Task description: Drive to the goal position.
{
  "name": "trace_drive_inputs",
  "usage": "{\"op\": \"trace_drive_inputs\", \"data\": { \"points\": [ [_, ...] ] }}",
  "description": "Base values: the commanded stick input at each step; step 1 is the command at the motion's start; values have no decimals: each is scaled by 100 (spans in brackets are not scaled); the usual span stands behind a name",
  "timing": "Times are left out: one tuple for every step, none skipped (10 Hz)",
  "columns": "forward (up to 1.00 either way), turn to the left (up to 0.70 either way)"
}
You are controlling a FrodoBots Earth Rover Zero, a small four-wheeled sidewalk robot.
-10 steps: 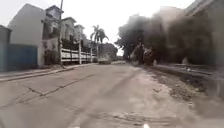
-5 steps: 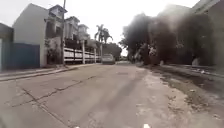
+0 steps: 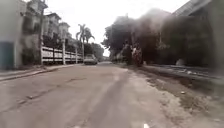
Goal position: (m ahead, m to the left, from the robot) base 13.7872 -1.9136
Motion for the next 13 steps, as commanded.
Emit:
{"op": "trace_drive_inputs", "data": {
  "points": [
    [70, 4],
    [70, 0],
    [70, 0],
    [70, 0],
    [70, 0],
    [70, 0],
    [70, 0],
    [70, 0],
    [70, 0],
    [70, 0],
    [70, 0],
    [70, 0],
    [70, 0]
  ]
}}
